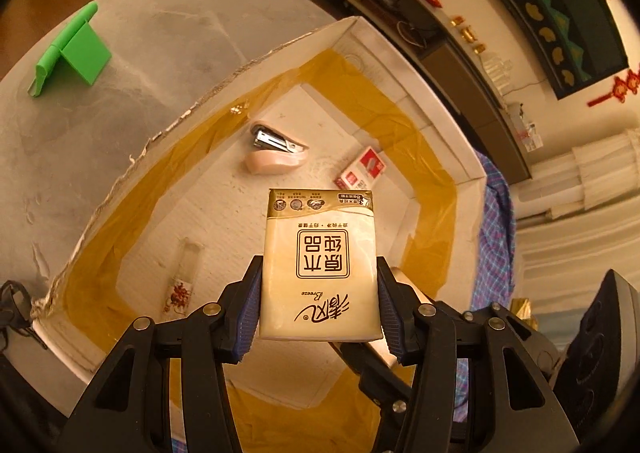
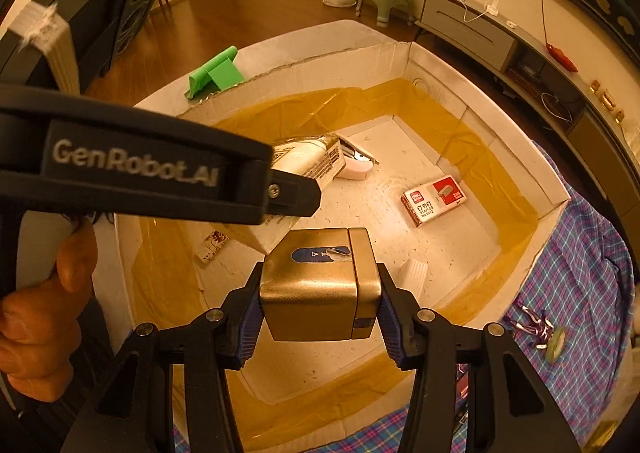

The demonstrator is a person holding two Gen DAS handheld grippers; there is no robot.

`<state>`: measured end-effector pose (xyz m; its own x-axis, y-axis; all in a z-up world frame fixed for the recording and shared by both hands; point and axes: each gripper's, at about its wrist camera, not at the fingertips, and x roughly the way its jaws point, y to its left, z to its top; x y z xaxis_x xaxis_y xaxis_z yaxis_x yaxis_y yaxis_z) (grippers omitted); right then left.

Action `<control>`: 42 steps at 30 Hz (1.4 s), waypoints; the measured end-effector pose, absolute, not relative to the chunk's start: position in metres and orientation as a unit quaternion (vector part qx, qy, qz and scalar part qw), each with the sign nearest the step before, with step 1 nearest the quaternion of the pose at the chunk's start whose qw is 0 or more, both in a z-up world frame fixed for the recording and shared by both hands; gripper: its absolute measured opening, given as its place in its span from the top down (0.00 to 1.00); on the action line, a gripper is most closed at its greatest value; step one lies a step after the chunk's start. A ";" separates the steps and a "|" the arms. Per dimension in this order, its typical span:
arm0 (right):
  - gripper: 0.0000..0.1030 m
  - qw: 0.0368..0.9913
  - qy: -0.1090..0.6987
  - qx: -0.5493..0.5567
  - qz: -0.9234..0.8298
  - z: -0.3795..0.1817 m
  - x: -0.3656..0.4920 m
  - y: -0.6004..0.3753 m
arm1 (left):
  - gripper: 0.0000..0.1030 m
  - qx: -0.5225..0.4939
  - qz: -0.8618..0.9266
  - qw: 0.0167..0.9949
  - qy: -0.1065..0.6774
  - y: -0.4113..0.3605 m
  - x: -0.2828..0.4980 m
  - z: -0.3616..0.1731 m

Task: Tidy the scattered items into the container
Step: 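Lift the tissue pack and gold box and carry both over the white box, then open both tools to drop the tissue pack and gold box inside, then move both open tools back to the cloth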

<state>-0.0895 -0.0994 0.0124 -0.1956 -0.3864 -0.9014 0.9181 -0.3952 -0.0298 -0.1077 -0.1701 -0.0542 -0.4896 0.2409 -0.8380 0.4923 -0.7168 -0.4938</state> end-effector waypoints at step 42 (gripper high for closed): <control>0.39 0.518 0.113 0.422 -0.735 0.061 -0.075 -0.003 | 0.41 0.467 -0.856 0.099 0.200 -0.111 -0.080 0.009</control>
